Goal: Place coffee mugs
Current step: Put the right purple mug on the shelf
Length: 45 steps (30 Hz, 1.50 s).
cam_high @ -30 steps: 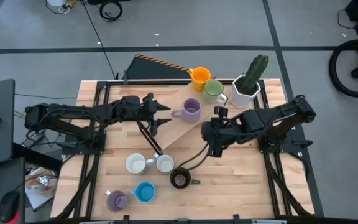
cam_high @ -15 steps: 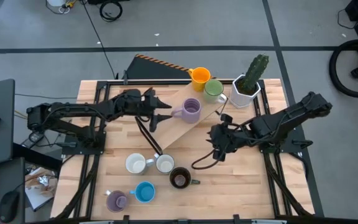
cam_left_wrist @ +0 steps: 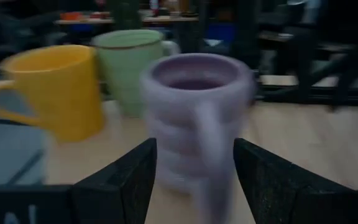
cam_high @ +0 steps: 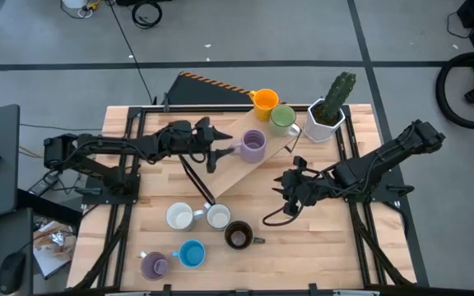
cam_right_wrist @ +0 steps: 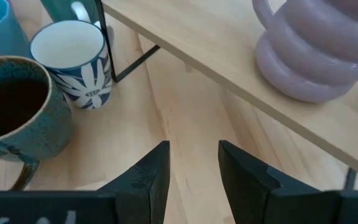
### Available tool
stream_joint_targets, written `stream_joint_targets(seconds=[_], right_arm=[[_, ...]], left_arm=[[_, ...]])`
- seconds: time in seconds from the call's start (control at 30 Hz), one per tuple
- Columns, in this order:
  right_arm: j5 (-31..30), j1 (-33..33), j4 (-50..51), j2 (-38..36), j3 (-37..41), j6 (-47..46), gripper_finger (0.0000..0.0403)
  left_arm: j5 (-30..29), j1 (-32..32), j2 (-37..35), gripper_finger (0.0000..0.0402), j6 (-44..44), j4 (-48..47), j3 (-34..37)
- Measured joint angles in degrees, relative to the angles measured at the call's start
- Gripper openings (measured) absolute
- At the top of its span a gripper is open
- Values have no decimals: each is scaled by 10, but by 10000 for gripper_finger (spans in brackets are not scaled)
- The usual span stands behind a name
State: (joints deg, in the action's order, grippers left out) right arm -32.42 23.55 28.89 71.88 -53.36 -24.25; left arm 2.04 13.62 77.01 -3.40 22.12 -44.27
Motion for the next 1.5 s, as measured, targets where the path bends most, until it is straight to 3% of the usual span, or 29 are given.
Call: stream_joint_targets(seconds=[0.5,0.87,1.1,1.27,1.5], right_arm=[[1,0,-62,0,6,37,142],[0,0,-72,0,6,54,142],[-26,-4,-29,1,6,54,142],[-82,-24,-30,2,6,49,142],[-50,-75,-145,28,34,92,142]], left_arm=[[-63,36,0,219,-60,6,0],[-100,35,0,219,-45,35,0],[-80,-9,-7,219,-18,29,0],[-85,-52,-1,219,-18,13,0],[-100,-88,-2,219,3,3,0]])
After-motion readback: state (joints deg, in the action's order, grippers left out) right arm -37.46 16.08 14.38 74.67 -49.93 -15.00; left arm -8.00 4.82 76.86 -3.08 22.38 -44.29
